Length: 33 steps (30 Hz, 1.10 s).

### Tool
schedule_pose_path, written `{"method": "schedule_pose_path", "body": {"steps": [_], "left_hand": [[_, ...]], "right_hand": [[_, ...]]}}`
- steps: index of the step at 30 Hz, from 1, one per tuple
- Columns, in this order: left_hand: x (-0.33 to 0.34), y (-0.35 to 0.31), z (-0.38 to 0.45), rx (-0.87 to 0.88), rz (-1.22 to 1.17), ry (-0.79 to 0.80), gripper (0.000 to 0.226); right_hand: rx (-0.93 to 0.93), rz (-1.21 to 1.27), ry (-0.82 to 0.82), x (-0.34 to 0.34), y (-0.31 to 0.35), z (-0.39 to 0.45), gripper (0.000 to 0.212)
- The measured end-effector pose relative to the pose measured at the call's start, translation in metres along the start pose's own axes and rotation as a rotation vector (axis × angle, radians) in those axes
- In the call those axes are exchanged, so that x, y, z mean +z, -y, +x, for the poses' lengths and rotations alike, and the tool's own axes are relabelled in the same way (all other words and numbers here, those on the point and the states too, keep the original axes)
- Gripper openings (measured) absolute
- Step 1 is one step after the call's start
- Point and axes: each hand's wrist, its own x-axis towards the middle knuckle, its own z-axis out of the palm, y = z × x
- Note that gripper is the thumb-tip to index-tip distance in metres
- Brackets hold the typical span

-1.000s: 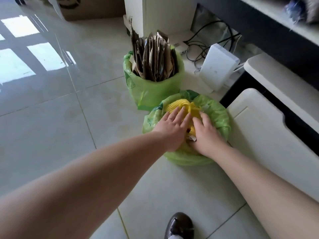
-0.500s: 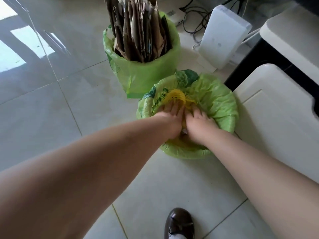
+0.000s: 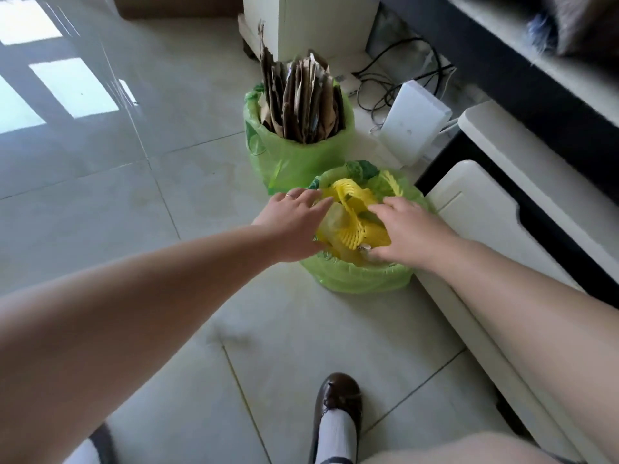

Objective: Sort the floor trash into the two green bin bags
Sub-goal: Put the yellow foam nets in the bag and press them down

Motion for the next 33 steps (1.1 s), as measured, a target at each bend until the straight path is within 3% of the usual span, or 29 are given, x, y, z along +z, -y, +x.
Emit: {"method": "schedule_pose_path", "body": {"steps": [7,11,16,21,27,33], "left_hand": [[0.024,0.07,-0.082,-0.214,-0.14,0.026,0.074],[0.078,0.109,-0.127,-0.351,-0.231,0.156,0.068],[0.148,0.129,-0.156,-0.416,-0.3,0.248,0.069],[0.204,0.139,-0.161,-0.424,-0.37,0.296,0.068],[0.218,0.145,-0.147,-0.354,-0.411,0.2,0.026],[0.185,0.136,-0.136,-0.291,-0.456,0.045,0.025]], "right_hand": [[-0.325,-0.179,-0.126,-0.015,0.091,-0.013,0.049],[-0.509,-0.154,0.025,0.031,0.159,0.0,0.043],[-0.393,-0.036,0.284,0.13,0.209,0.022,0.052],[-0.319,0.078,0.381,0.207,0.227,0.04,0.05],[-0.286,0.213,0.26,0.23,0.226,0.05,0.051],[-0.27,0.331,0.158,0.201,0.2,0.04,0.05]]}}
